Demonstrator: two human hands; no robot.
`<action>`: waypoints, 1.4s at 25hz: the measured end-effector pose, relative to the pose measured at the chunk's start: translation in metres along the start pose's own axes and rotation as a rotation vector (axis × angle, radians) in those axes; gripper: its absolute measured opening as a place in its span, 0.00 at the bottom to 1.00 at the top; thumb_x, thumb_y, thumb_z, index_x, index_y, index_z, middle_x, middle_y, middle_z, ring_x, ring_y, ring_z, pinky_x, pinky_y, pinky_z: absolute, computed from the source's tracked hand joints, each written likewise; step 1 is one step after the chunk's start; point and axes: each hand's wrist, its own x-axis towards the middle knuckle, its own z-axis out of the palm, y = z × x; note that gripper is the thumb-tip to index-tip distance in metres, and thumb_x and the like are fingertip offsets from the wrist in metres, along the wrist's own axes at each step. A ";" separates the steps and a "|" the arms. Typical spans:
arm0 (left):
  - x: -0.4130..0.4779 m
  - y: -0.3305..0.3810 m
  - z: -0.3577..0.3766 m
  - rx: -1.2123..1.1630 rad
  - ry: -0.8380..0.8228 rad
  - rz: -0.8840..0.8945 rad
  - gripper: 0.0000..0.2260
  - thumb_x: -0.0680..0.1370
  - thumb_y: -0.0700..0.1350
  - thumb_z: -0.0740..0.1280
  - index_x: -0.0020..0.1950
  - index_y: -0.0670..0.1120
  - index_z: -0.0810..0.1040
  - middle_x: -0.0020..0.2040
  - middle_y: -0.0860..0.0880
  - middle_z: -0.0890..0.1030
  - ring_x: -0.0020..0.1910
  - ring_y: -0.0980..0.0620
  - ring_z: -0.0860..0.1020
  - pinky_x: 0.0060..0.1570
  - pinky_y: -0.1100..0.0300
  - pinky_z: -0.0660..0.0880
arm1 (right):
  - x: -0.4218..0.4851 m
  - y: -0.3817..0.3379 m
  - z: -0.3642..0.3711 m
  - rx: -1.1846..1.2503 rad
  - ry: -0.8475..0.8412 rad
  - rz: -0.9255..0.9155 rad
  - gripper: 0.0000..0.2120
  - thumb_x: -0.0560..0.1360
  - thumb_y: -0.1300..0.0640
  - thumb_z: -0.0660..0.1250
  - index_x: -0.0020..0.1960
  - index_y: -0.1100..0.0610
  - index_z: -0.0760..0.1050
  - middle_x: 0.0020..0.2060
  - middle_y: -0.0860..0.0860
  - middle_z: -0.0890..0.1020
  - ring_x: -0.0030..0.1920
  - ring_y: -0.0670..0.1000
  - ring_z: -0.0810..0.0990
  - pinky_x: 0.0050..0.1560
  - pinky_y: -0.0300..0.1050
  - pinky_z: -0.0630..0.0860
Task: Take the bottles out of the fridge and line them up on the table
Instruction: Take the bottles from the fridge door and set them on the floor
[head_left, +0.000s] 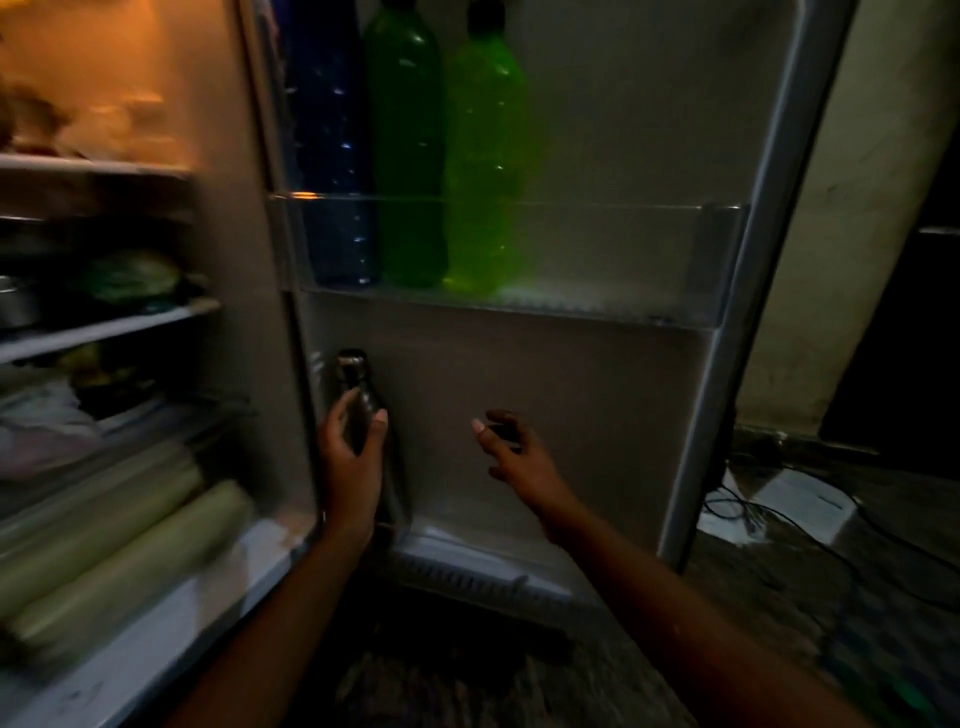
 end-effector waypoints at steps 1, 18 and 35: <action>0.018 -0.001 -0.003 0.047 0.030 0.019 0.21 0.74 0.41 0.67 0.67 0.44 0.69 0.68 0.42 0.71 0.68 0.46 0.70 0.70 0.48 0.65 | 0.006 -0.002 0.007 -0.005 -0.002 -0.004 0.18 0.74 0.47 0.66 0.62 0.49 0.70 0.58 0.52 0.76 0.55 0.48 0.76 0.59 0.48 0.75; 0.042 0.050 -0.009 0.141 -0.405 0.175 0.19 0.68 0.51 0.73 0.56 0.49 0.74 0.50 0.53 0.80 0.47 0.68 0.77 0.49 0.79 0.69 | -0.012 -0.075 0.008 0.006 -0.042 -0.137 0.07 0.76 0.53 0.64 0.54 0.49 0.74 0.47 0.45 0.79 0.50 0.43 0.77 0.52 0.41 0.75; 0.111 0.272 0.022 -0.046 -0.657 0.366 0.16 0.66 0.56 0.66 0.51 0.53 0.77 0.52 0.48 0.82 0.56 0.48 0.78 0.59 0.54 0.73 | 0.075 -0.263 -0.022 -0.203 0.332 -0.433 0.31 0.69 0.49 0.72 0.67 0.59 0.66 0.54 0.51 0.76 0.51 0.51 0.77 0.44 0.41 0.76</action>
